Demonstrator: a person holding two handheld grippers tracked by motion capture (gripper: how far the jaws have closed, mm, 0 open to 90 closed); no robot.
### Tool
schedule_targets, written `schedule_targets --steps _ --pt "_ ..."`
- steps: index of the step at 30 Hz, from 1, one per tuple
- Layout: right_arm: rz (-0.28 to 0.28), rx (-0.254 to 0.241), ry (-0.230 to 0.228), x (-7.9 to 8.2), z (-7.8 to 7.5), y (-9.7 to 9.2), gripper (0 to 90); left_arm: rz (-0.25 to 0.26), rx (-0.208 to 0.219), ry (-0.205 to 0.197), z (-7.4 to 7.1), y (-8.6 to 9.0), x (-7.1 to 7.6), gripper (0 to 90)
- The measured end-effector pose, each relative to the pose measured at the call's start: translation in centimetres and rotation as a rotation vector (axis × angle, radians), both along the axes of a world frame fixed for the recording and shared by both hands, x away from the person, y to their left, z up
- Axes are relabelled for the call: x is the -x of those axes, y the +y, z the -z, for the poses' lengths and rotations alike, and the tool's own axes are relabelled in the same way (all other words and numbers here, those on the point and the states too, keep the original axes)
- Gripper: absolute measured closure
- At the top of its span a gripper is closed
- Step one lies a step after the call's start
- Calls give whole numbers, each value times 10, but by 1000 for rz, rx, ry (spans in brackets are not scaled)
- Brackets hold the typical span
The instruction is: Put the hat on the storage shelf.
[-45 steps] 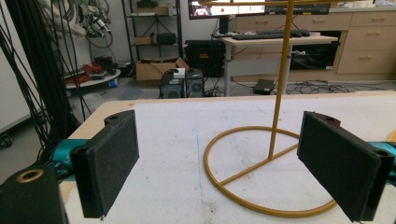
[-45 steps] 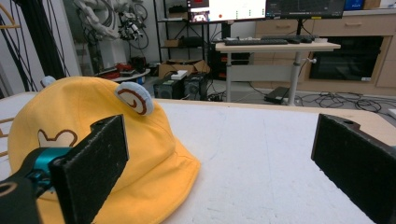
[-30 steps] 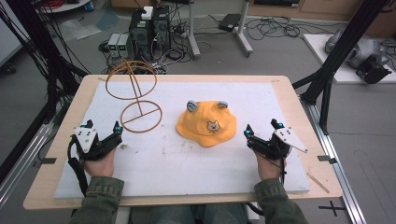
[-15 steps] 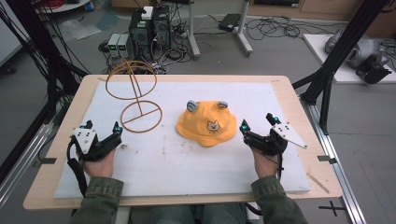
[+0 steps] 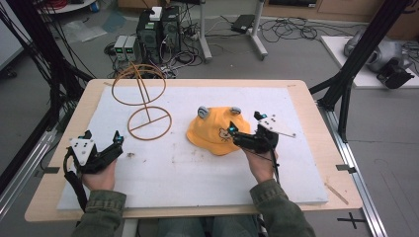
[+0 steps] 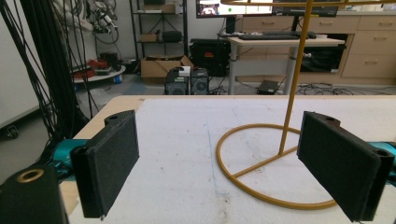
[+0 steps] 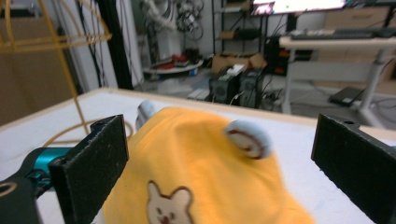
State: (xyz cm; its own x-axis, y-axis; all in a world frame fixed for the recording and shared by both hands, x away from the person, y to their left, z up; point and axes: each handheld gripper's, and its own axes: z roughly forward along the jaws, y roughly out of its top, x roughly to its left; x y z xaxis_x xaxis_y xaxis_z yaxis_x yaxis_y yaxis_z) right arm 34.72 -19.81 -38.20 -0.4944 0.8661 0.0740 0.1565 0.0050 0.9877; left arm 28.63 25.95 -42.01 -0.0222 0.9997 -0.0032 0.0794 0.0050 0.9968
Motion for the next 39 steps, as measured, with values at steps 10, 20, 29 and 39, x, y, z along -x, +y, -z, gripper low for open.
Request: schedule_targets --steps 10,20,29,39 --pt "-30 103 106 -20 20 38 39 13 65 -15 -3 4 -1 134" --pt "-50 158 126 -21 38 45 420 31 91 -10 -3 4 -3 134" --pt "0 209 85 -18 41 44 865 37 85 -6 -2 2 -5 134" --pt "25 217 60 -17 40 45 874 38 73 -6 -2 1 -4 134"
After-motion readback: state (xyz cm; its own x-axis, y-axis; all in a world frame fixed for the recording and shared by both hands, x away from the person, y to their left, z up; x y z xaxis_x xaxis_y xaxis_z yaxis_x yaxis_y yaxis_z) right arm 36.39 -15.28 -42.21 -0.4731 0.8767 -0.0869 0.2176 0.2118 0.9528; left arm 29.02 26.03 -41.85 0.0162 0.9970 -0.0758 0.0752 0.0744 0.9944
